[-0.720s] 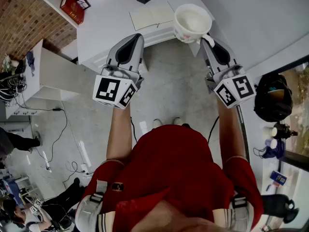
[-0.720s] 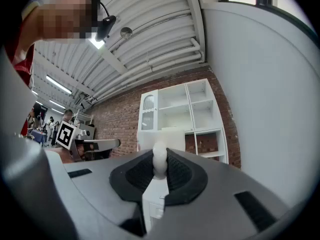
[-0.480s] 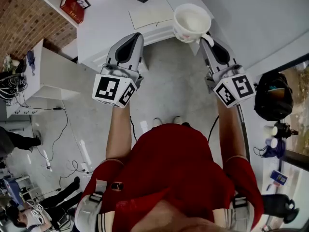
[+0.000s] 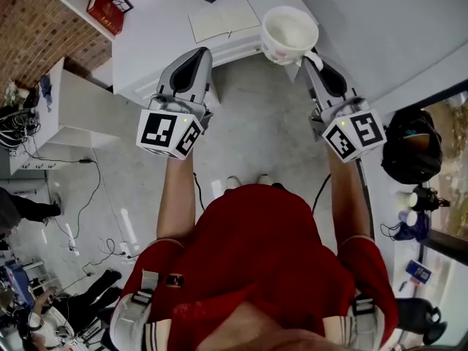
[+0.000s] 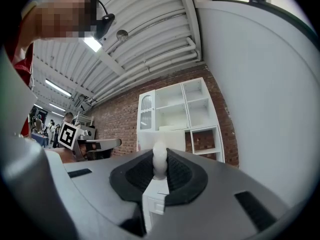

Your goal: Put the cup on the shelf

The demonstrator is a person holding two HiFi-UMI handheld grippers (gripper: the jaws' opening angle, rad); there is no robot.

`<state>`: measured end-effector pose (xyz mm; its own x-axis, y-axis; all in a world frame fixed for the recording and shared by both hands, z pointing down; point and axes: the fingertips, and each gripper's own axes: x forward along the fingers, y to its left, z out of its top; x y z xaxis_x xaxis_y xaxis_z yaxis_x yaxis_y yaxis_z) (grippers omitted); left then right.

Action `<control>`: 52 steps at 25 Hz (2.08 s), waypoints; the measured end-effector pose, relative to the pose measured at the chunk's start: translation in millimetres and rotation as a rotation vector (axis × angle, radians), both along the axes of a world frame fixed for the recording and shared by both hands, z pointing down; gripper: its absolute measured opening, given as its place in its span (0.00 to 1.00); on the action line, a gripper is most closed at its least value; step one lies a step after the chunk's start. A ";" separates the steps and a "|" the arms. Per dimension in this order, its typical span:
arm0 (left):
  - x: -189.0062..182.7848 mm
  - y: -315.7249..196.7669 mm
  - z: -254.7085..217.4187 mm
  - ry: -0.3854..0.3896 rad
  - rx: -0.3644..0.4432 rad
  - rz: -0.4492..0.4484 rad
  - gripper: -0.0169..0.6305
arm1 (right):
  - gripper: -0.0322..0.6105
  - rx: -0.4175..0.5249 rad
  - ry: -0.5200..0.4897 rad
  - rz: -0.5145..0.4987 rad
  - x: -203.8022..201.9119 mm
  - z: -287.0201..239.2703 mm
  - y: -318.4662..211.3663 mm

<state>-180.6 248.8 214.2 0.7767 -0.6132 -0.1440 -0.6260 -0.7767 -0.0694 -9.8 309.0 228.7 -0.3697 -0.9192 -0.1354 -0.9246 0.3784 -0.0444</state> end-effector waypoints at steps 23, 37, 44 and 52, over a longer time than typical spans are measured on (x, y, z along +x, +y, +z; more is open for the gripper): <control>50.5 -40.9 11.5 -0.012 0.020 -0.040 0.03 | 0.11 -0.007 0.016 -0.037 52.3 19.0 -44.2; 52.4 -221.0 30.2 -0.001 0.004 -0.016 0.03 | 0.11 -0.053 0.023 0.007 57.6 41.6 -214.9; 60.1 -321.0 39.2 0.002 0.012 0.033 0.03 | 0.11 -0.071 0.041 0.053 57.8 56.6 -318.8; 69.2 -386.7 59.4 0.010 -0.003 0.053 0.03 | 0.11 -0.093 0.080 0.071 66.3 79.3 -386.5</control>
<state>-111.3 -137.9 273.5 0.8069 -0.5712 -0.1507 -0.5843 -0.8093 -0.0609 56.4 -77.5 308.0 -0.3097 -0.9506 -0.0208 -0.9508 0.3098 -0.0010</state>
